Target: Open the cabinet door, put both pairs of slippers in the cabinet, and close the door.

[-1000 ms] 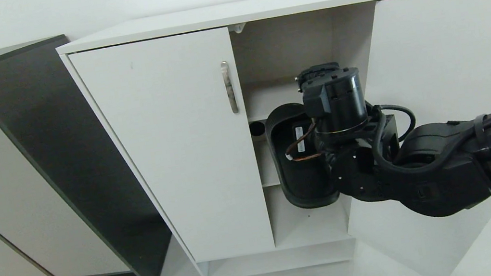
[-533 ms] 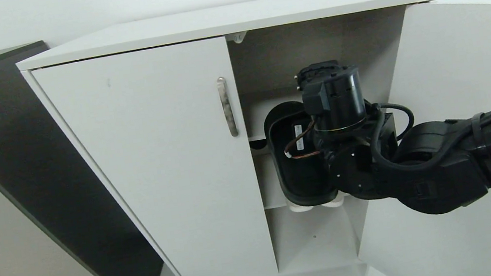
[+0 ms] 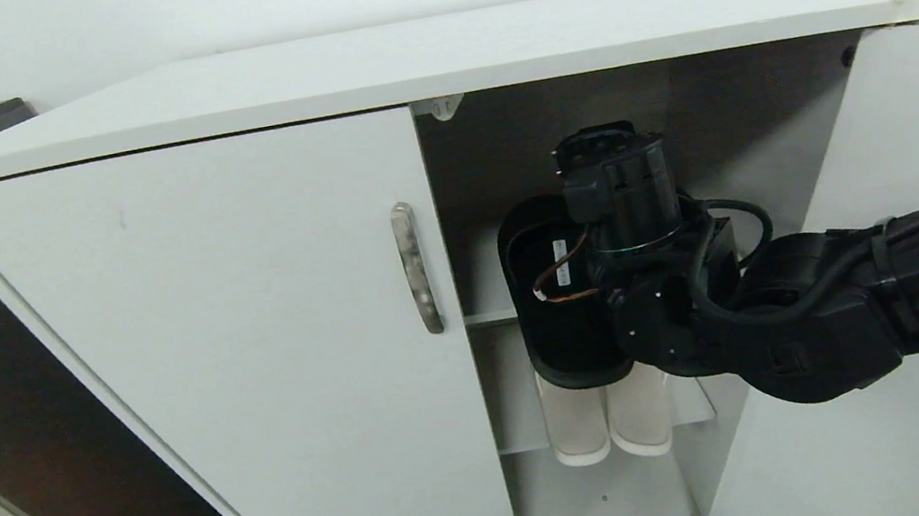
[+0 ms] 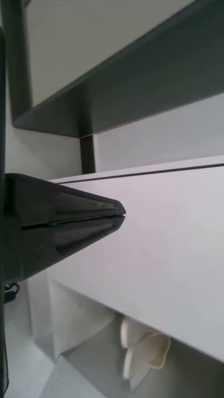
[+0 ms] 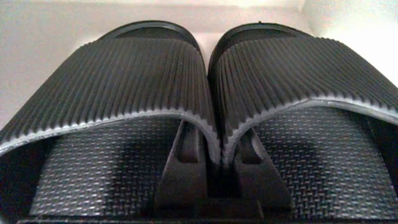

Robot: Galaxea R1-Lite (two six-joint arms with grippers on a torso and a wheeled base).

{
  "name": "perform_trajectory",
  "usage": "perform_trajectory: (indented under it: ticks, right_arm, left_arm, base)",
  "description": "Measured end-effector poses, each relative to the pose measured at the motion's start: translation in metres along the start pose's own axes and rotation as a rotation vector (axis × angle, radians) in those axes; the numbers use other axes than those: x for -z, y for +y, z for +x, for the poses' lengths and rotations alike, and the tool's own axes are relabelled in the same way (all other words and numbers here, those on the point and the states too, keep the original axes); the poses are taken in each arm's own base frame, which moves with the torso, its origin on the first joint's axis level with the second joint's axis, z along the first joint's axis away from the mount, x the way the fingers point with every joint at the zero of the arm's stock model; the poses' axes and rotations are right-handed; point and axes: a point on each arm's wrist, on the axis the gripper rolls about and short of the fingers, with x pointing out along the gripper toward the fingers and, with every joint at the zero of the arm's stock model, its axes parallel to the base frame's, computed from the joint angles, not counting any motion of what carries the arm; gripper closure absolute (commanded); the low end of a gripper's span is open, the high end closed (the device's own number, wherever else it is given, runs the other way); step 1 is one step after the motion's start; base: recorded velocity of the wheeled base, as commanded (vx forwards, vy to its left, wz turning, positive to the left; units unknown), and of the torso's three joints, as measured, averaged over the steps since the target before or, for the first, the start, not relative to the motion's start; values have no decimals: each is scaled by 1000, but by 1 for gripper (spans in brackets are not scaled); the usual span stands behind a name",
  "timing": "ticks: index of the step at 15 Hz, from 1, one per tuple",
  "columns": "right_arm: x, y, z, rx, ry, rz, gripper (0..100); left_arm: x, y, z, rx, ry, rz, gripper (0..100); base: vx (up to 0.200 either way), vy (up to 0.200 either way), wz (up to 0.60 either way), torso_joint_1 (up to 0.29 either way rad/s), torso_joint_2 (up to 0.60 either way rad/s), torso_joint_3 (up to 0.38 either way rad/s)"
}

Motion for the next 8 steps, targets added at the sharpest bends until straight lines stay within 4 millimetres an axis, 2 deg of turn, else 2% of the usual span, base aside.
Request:
perform_trajectory:
  ticks: [4, 8]
  right_arm:
    - [5, -1, 1, -5, 11, -14, 100]
    - [0, -2, 23, 10, 1, 8, 100]
  left_arm:
    - [0, 0, 0, 0, 0, -1, 100]
    - [0, 0, 0, 0, 0, -2, 100]
  base:
    - [0, 0, 0, 0, 0, 0]
    - [0, 0, 0, 0, 0, 0]
